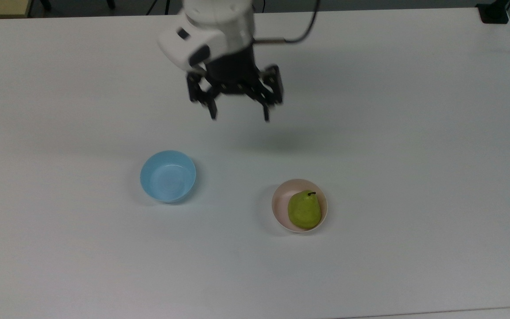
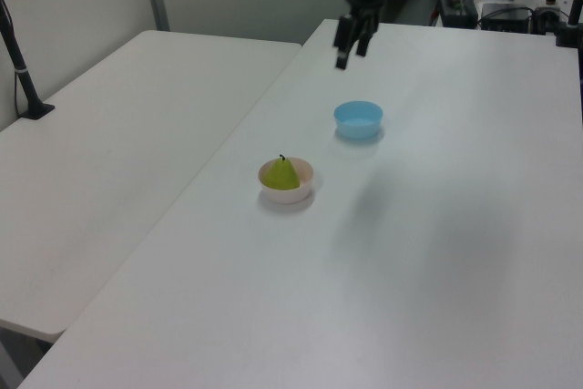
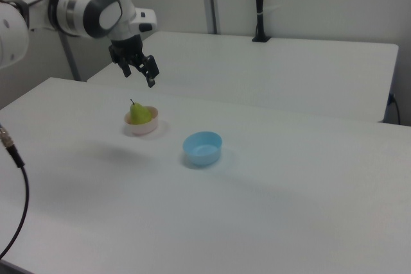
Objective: Pick up a pear from the bowl
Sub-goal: 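Move the open gripper over the pink bowl and lower toward the pear, then close the gripper around the yellow-green pear inside the pink bowl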
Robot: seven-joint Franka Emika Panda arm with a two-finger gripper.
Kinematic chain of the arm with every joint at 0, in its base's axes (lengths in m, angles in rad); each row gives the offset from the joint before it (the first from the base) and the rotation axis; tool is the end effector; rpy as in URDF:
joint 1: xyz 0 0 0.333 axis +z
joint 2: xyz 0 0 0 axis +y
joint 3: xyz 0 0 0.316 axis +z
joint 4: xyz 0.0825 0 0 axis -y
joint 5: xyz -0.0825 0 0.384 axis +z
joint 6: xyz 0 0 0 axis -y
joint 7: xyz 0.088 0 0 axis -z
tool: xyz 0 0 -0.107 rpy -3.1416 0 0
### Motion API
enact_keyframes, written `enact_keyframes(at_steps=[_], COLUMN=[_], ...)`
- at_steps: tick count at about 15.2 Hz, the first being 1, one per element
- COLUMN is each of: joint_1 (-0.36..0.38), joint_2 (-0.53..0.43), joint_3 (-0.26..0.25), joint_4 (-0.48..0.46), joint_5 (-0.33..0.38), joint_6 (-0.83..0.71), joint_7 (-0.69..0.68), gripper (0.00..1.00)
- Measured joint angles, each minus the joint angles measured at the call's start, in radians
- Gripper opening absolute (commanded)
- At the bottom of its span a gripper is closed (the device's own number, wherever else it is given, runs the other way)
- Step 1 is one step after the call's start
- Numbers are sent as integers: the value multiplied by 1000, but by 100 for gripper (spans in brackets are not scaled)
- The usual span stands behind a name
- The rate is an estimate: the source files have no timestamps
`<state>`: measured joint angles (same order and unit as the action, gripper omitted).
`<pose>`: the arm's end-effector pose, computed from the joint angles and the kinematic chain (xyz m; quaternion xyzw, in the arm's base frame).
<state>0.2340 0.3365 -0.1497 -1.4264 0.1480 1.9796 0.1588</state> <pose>0.6786 0.0821 0.5285 -0.9915 0.0519 -0.1034 0.0597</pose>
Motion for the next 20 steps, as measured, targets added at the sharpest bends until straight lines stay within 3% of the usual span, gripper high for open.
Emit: enact_keyframes(at_steps=[7,13,20], joint_1=[133,168,177], joint_2=[221,338,390], joint_3=[-5,-39,-43], joint_4=[31,85,89], joint_5=[0,0,-47], joint_6=[341,367,386], joint_7=[123,125,120], gripper=[100,100,84])
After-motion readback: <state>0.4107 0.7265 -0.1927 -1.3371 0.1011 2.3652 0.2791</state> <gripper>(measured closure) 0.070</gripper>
